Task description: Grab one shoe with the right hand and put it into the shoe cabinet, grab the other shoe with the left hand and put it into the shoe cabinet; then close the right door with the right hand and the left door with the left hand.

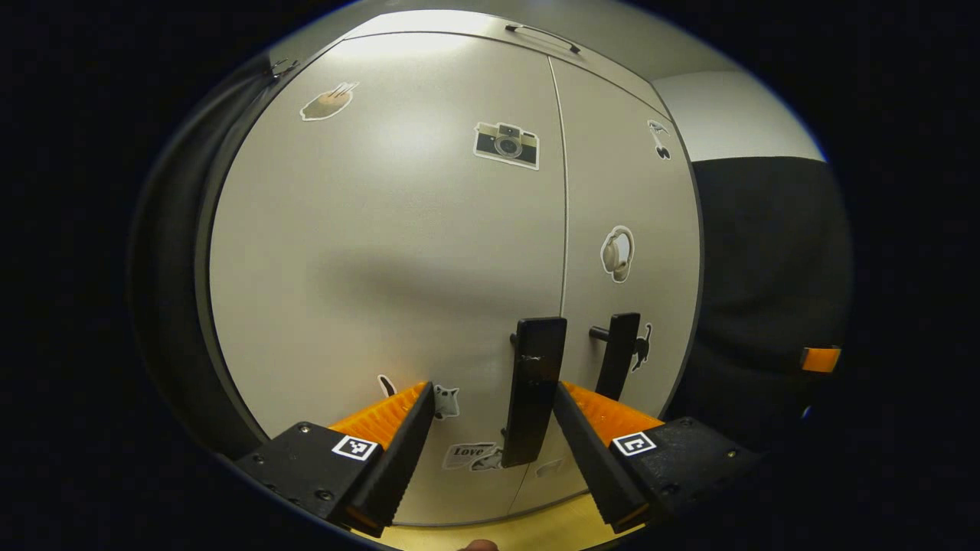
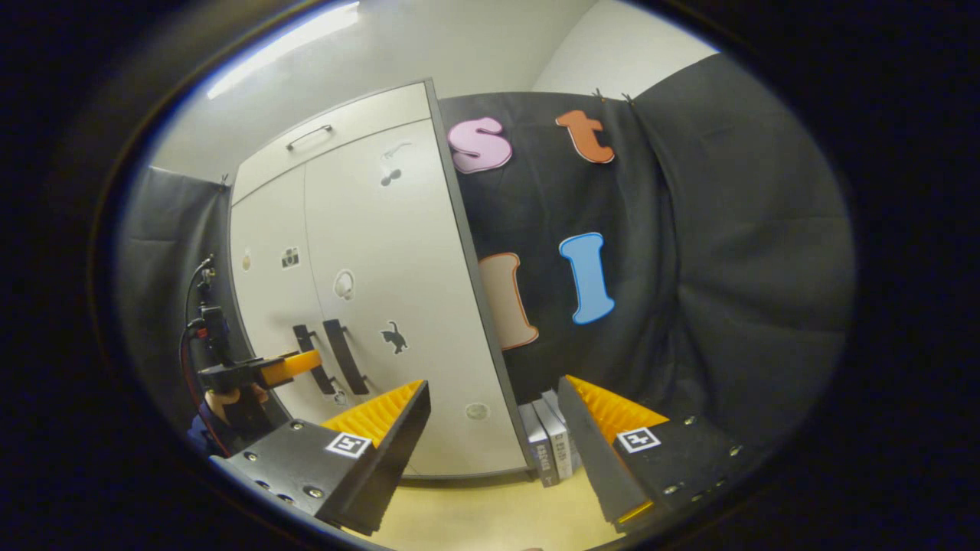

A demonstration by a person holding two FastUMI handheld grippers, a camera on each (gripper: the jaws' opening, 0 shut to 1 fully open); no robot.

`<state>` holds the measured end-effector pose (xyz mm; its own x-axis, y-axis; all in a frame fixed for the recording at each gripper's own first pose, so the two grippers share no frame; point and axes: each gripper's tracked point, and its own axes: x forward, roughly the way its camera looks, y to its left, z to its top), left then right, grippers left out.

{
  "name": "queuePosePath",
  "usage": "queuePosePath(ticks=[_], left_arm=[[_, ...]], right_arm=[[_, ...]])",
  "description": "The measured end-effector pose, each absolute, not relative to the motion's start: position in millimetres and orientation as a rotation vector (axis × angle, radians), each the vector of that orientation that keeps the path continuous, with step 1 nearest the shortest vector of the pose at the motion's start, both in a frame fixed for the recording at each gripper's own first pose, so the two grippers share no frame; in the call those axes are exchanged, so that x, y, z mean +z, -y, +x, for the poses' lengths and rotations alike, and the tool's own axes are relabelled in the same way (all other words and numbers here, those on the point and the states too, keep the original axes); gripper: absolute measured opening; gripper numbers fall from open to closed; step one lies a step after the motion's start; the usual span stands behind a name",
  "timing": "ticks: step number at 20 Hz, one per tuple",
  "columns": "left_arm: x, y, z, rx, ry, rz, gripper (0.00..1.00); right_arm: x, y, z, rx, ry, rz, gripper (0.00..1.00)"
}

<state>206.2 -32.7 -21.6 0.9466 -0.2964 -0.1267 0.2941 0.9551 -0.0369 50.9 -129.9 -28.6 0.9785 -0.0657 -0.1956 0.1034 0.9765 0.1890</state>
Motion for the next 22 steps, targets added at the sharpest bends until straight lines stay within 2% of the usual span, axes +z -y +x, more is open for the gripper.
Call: queuePosePath(ticks=[7,9,17,20,22], left_arm=[[-15,35,192,-0.282,-0.147,-0.041,0.95],[-2,35,172,-0.289,-0.124,-0.047,0.92],[89,10,76,-0.22,0.001,-0.053,0.92],[104,-2,39,-0.169,0.006,-0.022,0.89],[112,-3,22,-0.163,0.015,-0.035,0.92]], right_arm=[[-21,95,36,-0.037,-0.191,0.178,1.0],[-14,91,28,-0.045,-0.175,0.156,1.0],[55,71,2,-0.063,-0.032,0.115,1.0],[73,49,1,-0.036,0.008,0.089,1.0],[78,35,1,-0.018,0.022,0.07,1.0]])
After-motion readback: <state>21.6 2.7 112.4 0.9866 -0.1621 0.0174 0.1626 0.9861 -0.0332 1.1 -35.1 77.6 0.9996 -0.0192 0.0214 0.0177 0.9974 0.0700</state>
